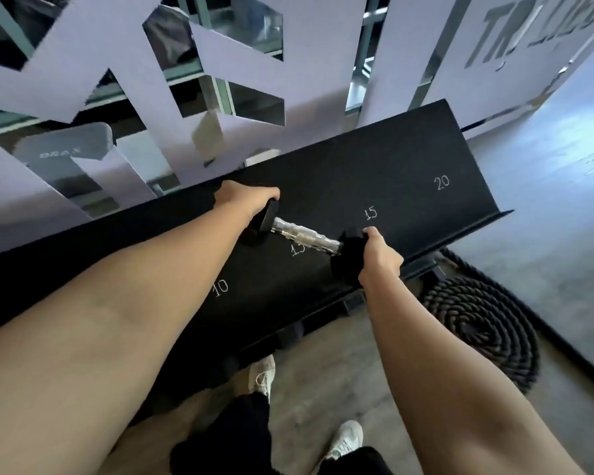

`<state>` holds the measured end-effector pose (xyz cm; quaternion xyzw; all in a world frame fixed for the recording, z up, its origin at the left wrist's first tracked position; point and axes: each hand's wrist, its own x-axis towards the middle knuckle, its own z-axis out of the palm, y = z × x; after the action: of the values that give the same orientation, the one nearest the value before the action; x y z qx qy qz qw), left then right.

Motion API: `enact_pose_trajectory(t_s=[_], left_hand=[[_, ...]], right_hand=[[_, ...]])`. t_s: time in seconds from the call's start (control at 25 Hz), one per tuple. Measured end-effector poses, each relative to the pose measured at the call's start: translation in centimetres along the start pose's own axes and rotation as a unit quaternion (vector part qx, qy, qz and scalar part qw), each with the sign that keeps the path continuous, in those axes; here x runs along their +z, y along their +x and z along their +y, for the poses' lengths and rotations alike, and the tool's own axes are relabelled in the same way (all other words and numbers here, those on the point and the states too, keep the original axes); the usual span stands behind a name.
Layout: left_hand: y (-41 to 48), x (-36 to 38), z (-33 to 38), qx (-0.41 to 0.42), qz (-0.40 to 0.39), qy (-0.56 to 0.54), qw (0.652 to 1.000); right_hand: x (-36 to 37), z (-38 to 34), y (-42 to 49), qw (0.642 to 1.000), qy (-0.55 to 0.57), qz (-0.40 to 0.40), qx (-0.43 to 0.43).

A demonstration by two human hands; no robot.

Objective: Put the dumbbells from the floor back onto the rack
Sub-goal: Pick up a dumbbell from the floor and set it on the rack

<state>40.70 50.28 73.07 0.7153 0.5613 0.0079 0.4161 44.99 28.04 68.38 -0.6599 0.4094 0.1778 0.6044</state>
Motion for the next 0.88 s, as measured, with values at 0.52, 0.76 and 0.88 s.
enact_pose_trajectory(t_s=[0.52,0.76,0.88], left_hand=[[13.1,5.7,0.7,0.067,-0.052,0.212,0.974],[11.4,6.6,1.0,0.094,-0.105,0.206,0.968],[9.1,6.5,3.3,0.170,-0.083,0.159,0.969]], right_hand=[[11.0,7.8,5.1,0.984,0.023,0.090,0.151],[10.5,2.9,4.2,0.990,-0.100,0.101,-0.021],[10.0,-0.9,3.4,0.989,-0.086,0.087,-0.085]])
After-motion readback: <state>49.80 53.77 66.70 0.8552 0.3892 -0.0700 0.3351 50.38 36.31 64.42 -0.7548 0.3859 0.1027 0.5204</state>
